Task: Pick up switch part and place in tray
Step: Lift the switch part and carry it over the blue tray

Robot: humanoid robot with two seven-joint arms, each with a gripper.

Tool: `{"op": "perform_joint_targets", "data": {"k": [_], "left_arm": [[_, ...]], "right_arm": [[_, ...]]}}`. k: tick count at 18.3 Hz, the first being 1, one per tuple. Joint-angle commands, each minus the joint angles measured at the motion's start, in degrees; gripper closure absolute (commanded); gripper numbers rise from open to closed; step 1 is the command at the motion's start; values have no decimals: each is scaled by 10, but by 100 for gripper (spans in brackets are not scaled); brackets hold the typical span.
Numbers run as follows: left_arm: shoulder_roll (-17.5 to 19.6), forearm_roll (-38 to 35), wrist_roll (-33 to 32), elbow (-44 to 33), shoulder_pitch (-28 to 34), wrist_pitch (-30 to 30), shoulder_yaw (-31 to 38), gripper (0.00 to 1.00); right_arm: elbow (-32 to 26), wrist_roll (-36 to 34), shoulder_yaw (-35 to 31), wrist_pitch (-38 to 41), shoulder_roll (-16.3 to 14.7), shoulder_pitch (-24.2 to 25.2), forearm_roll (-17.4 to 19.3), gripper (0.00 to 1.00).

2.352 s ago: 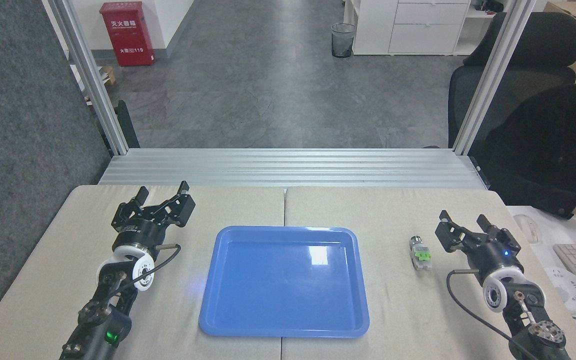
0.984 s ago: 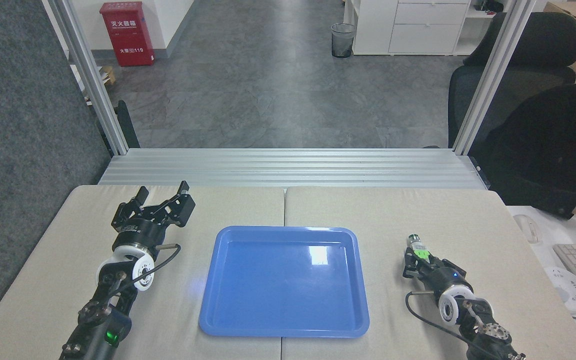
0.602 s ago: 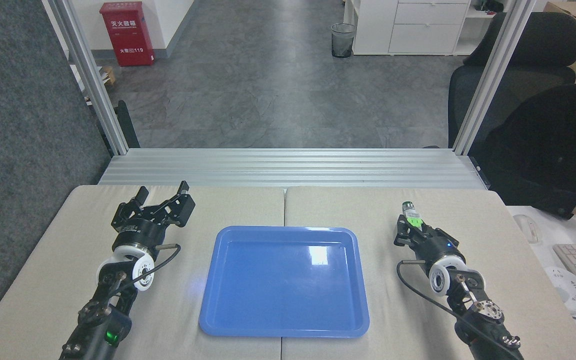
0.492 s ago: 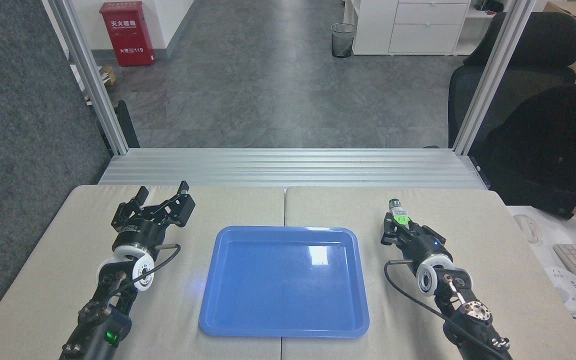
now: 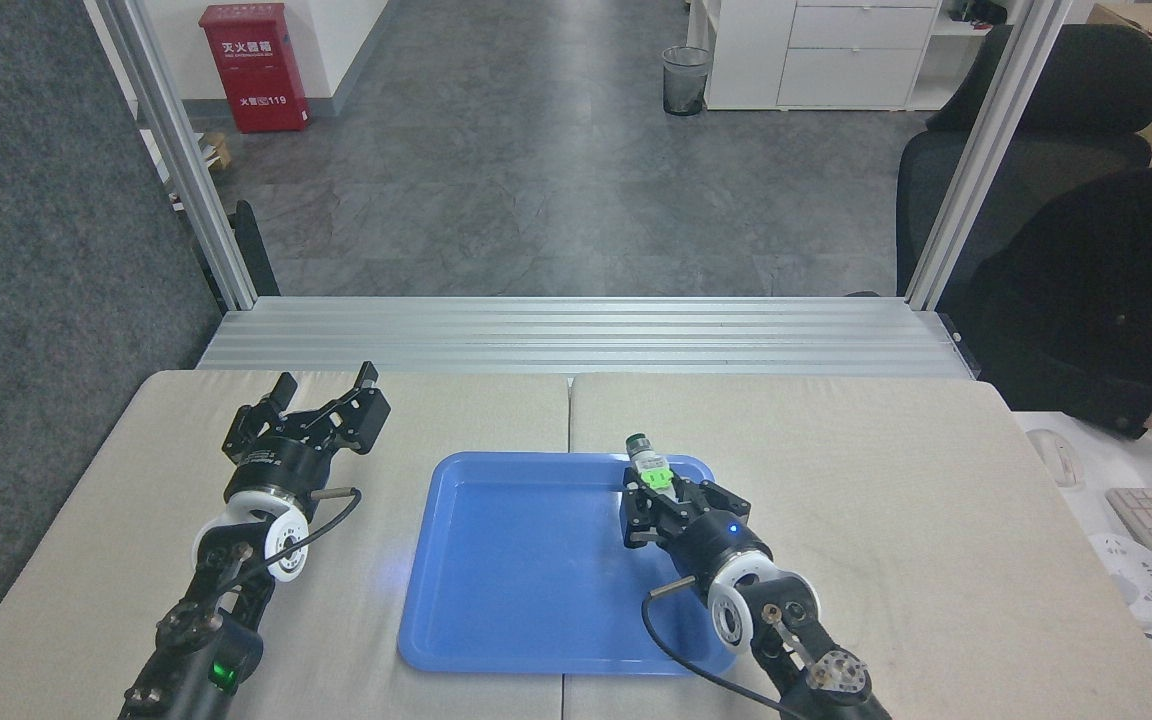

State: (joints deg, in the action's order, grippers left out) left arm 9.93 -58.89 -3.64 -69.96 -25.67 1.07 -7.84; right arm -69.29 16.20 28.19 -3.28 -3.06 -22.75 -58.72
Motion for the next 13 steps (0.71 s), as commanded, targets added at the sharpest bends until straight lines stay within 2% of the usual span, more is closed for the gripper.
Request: {"op": "perform_joint_targets", "data": {"k": [1,2,4,6,7,8,10,13], "left_arm": [[0,0,0,0,0,0,0,0],[0,0,0,0,0,0,0,0],[0,0,0,0,0,0,0,0],[0,0,0,0,0,0,0,0],[0,0,0,0,0,0,0,0],[0,0,0,0,0,0,-1,0],[0,0,0,0,0,0,0,0],[0,0,0,0,0,0,0,0]], "right_arm": [[-26,22,140,7,73,38,-24,100],[-13,22,143,5,79,40,-36,100],[38,23,143,-9,89,41,-89,98],[52,23,135,-26,89,40,-95,80],[53,23,133,-34,88,37,-96,67],[54,23,122,-43,88,34,-96,58],[57,21,60,-50,89,19,-92,1],[54,15,-13,-45,91,-11,-80,1]]}}
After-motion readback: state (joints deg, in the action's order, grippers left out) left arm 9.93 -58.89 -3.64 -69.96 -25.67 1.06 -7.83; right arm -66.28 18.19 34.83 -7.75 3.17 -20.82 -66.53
